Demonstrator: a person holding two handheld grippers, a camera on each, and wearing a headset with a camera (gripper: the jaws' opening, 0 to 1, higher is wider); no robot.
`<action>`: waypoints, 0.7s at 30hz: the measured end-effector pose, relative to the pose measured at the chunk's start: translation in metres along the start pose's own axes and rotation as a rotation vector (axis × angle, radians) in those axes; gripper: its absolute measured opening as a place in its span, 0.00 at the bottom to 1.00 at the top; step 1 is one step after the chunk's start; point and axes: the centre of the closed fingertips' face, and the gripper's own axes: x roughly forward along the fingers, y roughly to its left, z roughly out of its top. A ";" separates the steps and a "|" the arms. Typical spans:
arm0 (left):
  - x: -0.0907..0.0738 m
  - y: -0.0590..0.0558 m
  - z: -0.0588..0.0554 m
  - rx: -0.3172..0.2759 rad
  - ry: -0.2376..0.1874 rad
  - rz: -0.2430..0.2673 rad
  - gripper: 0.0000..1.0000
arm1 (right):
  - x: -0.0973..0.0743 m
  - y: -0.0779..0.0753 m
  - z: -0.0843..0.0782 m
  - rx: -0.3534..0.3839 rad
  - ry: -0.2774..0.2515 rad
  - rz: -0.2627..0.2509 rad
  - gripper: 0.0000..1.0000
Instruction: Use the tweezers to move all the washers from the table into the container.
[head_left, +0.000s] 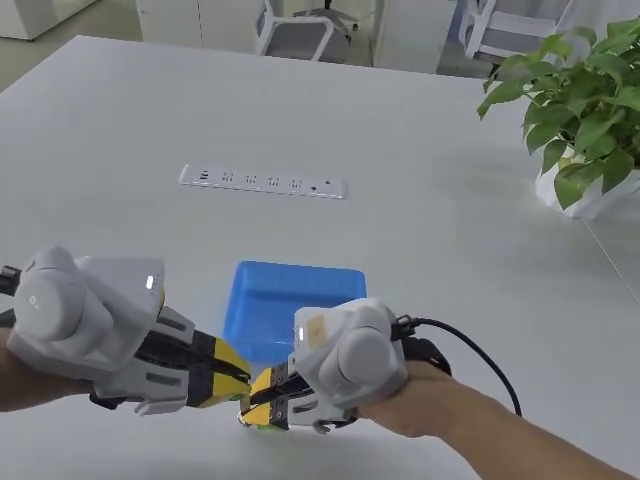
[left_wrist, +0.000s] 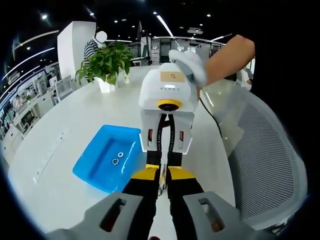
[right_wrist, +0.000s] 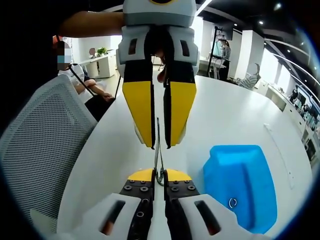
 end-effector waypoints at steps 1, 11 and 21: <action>-0.001 0.000 0.000 -0.002 -0.002 -0.002 0.13 | 0.000 0.000 0.000 0.001 0.001 0.000 0.06; -0.008 -0.001 -0.002 -0.049 -0.021 0.015 0.28 | -0.002 0.000 0.000 0.007 -0.011 -0.002 0.06; -0.013 -0.002 -0.011 -0.133 -0.023 0.062 0.56 | -0.010 0.001 0.005 0.022 -0.027 -0.004 0.06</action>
